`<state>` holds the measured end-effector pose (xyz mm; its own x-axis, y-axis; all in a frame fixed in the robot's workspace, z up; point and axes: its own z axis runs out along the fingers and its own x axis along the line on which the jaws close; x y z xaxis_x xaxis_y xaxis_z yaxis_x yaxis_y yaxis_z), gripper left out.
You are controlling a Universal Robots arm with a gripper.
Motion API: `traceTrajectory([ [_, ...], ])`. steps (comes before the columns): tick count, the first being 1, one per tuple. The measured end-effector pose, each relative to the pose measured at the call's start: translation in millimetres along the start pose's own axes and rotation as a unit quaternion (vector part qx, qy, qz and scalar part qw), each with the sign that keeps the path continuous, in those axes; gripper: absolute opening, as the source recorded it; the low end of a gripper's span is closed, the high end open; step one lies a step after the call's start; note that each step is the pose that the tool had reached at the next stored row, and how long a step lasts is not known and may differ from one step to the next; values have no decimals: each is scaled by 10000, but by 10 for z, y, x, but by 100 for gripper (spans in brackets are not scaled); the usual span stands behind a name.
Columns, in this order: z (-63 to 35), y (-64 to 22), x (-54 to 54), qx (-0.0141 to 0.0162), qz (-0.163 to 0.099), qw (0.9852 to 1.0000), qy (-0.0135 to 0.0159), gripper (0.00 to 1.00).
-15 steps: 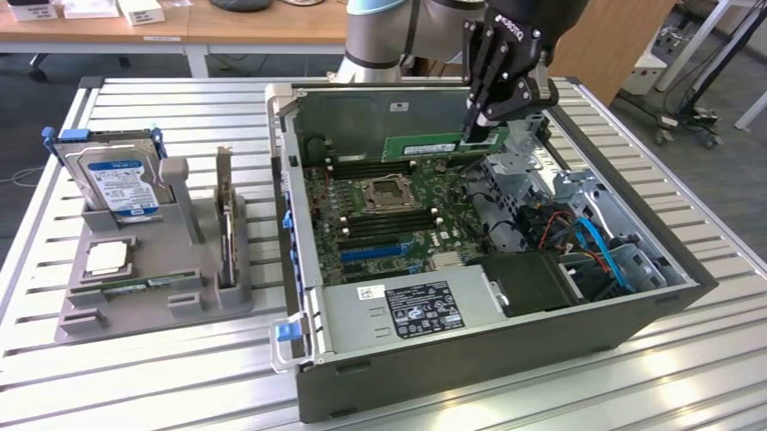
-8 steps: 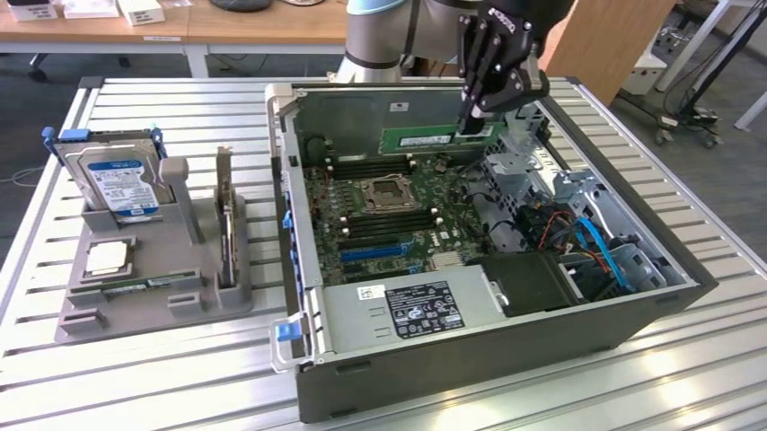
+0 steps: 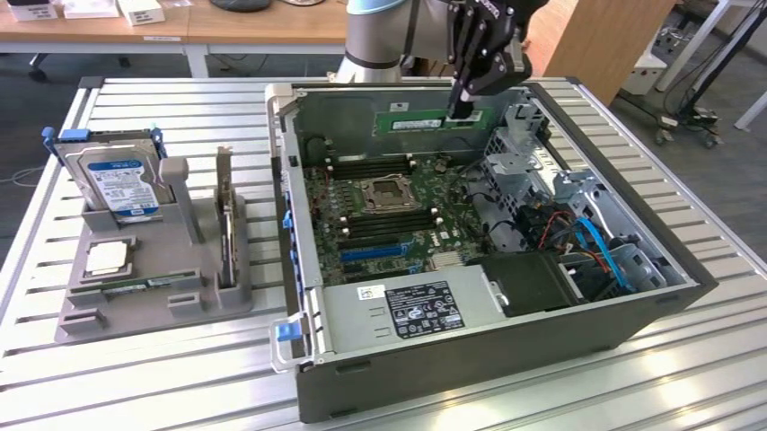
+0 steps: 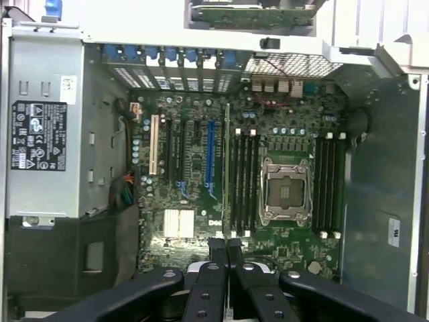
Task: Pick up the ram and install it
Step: 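Pick up the ram and move it above insertion slot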
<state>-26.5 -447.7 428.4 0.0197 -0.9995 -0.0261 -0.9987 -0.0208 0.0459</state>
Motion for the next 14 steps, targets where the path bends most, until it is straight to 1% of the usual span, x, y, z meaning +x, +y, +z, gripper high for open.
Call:
traceTrajectory([
  [9, 15, -5, -229, 2, 23, 10000, 0, 12],
  [14, 21, -7, -274, 3, 58, 10000, -3, 12],
])
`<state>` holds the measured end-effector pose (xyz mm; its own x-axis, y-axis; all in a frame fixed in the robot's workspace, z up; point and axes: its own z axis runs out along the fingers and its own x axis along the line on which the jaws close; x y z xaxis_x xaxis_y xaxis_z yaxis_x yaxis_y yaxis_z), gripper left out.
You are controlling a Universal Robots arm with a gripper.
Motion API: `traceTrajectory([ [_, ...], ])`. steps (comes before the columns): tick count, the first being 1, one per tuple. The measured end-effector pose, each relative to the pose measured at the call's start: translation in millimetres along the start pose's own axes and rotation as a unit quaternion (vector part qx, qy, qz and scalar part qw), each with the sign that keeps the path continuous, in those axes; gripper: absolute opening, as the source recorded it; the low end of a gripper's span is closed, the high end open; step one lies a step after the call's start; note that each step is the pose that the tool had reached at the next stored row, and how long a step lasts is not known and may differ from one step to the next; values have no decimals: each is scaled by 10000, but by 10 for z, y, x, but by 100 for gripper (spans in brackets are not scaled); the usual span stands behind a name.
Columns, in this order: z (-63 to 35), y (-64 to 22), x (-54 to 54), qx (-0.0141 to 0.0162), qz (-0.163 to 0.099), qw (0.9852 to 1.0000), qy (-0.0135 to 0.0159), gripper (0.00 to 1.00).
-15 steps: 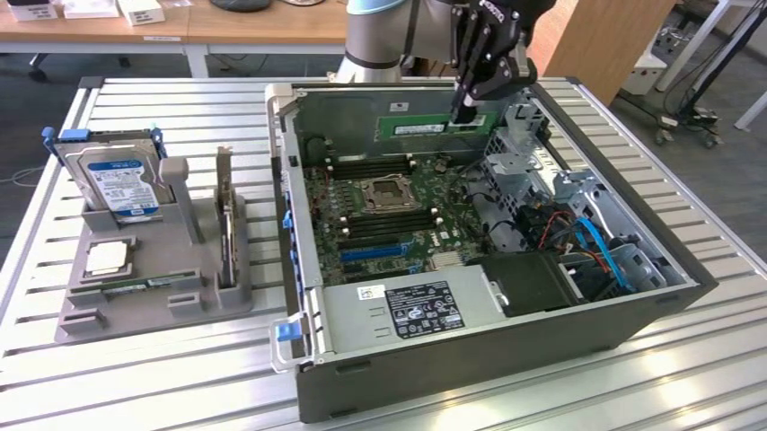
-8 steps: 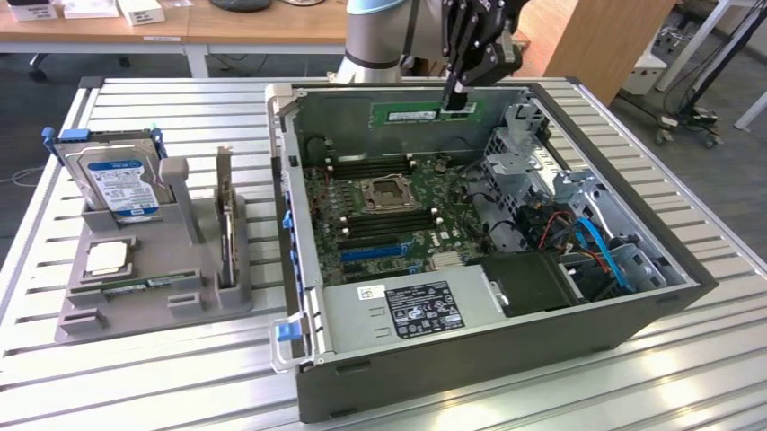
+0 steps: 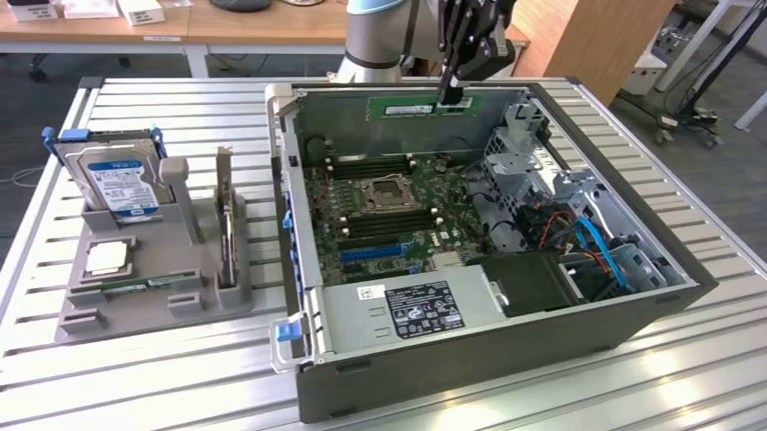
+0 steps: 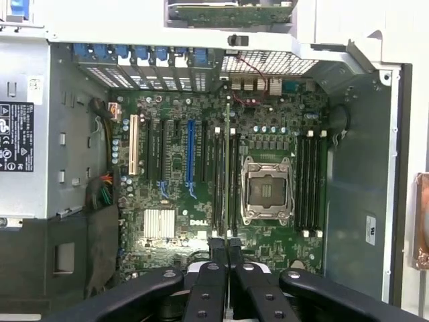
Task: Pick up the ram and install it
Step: 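Pick up the ram and move it above insertion slot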
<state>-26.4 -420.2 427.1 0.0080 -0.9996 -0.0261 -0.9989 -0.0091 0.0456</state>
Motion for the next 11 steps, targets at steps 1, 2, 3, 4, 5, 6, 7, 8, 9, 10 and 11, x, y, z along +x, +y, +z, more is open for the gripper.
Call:
traceTrajectory([
  [1, 1, 0, -6, 0, 11, 10000, -1, 12],
  [2, 1, -1, -8, 0, 18, 10000, -1, 12],
  [3, 1, 0, -8, 0, 26, 10000, -1, 12],
  [4, 3, 0, -9, 1, 46, 10000, -3, 12],
  [5, 5, 0, -9, 2, 81, 10000, -4, 12],
  [6, 6, 0, -9, 3, 124, 9999, -5, 12],
  [7, 7, 0, -10, 3, 150, 9999, -5, 12],
  [8, 7, 0, -10, 4, 156, 9999, -6, 12],
  [9, 7, 0, -10, 4, 157, 9999, -6, 12],
  [10, 8, 0, -10, 4, 157, 9999, -7, 12],
  [11, 12, -1, -10, 5, 157, 9999, -9, 12],
])
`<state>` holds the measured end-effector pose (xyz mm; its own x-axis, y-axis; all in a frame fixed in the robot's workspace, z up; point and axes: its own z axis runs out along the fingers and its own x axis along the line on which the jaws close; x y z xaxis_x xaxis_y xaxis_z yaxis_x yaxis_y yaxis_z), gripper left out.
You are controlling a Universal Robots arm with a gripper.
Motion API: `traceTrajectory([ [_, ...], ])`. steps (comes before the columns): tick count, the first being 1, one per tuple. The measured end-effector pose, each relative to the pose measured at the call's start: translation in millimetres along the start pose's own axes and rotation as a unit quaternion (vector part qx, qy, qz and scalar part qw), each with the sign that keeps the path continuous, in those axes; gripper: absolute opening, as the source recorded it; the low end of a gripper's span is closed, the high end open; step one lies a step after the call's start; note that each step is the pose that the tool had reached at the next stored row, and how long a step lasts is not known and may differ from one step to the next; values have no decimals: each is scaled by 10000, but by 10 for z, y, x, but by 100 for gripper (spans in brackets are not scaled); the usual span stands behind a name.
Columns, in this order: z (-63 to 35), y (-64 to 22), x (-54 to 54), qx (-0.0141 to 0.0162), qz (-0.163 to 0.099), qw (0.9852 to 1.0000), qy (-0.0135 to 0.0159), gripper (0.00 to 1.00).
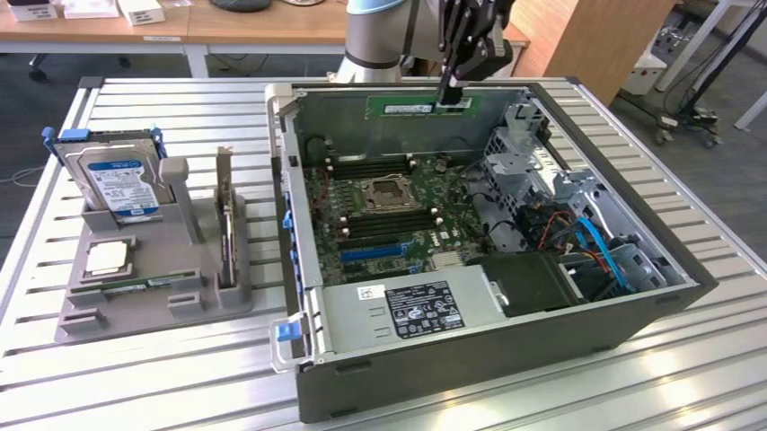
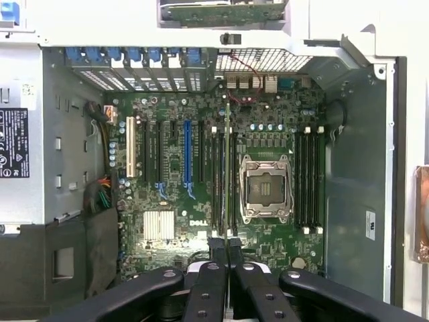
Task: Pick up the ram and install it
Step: 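Pick up the ram and move it above insertion slot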
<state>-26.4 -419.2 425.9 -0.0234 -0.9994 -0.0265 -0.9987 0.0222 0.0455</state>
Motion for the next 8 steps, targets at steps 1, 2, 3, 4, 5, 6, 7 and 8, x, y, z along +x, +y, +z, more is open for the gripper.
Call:
traceTrajectory([
  [1, 8, 0, 0, 0, 0, 10000, 0, 12],
  [2, 20, -1, 1, 0, 0, 10000, 1, 12],
  [3, 37, -2, 2, 0, 0, 10000, 1, 12],
  [4, 56, -2, 2, 0, 0, 10000, 1, 12],
  [5, 74, -3, 3, 0, 0, 10000, 2, 12],
  [6, 92, -4, 3, 0, 0, 10000, 1, 12],
  [7, 110, -5, 3, 0, 0, 10000, 1, 12],
  [8, 128, -6, 4, 0, 0, 10000, 1, 12],
])
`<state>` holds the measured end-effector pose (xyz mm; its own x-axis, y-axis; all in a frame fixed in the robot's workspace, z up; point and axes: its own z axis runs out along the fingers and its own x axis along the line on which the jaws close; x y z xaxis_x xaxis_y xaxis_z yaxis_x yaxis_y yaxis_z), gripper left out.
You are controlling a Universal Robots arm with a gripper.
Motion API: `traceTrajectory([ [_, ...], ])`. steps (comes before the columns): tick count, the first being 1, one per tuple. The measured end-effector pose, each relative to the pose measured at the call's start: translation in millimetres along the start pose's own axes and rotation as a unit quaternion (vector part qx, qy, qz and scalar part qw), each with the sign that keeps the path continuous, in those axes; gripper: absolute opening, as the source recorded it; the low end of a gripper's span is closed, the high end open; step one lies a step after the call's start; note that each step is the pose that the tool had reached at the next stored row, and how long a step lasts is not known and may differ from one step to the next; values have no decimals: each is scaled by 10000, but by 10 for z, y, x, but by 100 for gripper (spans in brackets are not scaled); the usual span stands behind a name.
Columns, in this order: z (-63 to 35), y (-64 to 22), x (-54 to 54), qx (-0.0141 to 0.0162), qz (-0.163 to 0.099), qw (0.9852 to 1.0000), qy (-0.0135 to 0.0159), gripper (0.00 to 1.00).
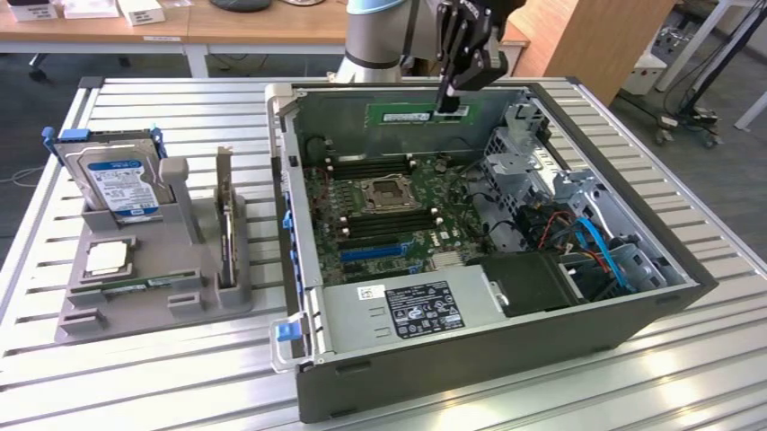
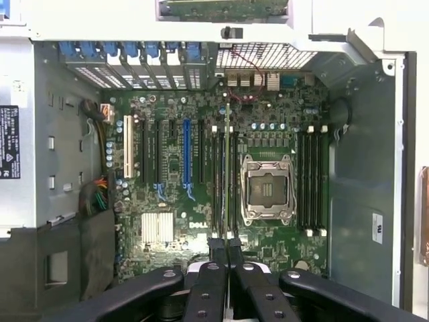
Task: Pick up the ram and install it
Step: 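Pick up the ram and move it above insertion slot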
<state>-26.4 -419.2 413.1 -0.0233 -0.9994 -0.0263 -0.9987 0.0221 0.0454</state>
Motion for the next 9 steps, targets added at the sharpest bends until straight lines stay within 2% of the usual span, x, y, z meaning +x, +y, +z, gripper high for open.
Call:
traceTrajectory([
  [9, 163, -7, 4, 0, 1, 10000, 1, 12],
])
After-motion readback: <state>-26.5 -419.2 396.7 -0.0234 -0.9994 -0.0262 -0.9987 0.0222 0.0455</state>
